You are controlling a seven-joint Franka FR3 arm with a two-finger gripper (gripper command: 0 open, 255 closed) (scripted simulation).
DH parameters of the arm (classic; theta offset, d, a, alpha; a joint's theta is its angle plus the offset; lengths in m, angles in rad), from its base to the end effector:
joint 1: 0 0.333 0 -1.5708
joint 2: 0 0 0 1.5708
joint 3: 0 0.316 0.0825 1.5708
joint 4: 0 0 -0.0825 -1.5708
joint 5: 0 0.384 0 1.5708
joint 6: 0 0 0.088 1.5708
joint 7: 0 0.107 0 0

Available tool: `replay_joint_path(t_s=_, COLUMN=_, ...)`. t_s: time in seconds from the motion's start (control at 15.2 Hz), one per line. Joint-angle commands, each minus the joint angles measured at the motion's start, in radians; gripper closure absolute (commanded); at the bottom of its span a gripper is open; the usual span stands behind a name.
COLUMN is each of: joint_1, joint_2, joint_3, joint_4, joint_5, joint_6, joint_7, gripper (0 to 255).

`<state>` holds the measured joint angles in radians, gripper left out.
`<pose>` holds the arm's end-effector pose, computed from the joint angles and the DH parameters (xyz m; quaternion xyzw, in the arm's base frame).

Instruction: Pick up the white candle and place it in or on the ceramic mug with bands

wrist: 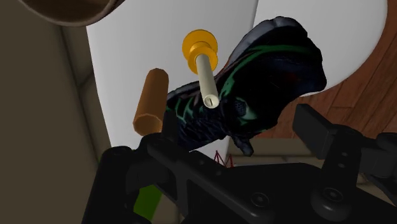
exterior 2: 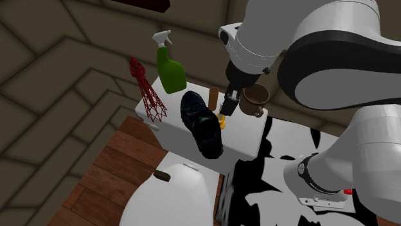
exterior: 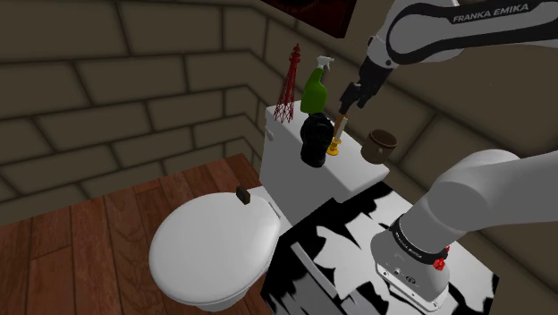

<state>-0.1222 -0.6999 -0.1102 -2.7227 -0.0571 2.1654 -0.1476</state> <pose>0.3344 -0.0801 0.4395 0.9973 -0.0176 0.0710 0.0019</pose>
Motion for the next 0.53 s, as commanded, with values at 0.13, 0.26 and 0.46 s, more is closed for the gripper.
replay_joint_path(t_s=0.13, joint_1=-0.012, joint_2=0.05, joint_3=-0.021, joint_4=-0.028, joint_5=-0.014, joint_6=0.096, joint_7=-0.018, gripper=0)
replay_joint_path(t_s=0.26, joint_1=-0.011, joint_2=0.071, joint_3=-0.024, joint_4=-0.042, joint_5=-0.015, joint_6=0.131, joint_7=-0.019, gripper=0)
replay_joint_path(t_s=0.46, joint_1=-0.01, joint_2=0.111, joint_3=-0.028, joint_4=-0.065, joint_5=-0.015, joint_6=0.195, joint_7=-0.02, gripper=0)
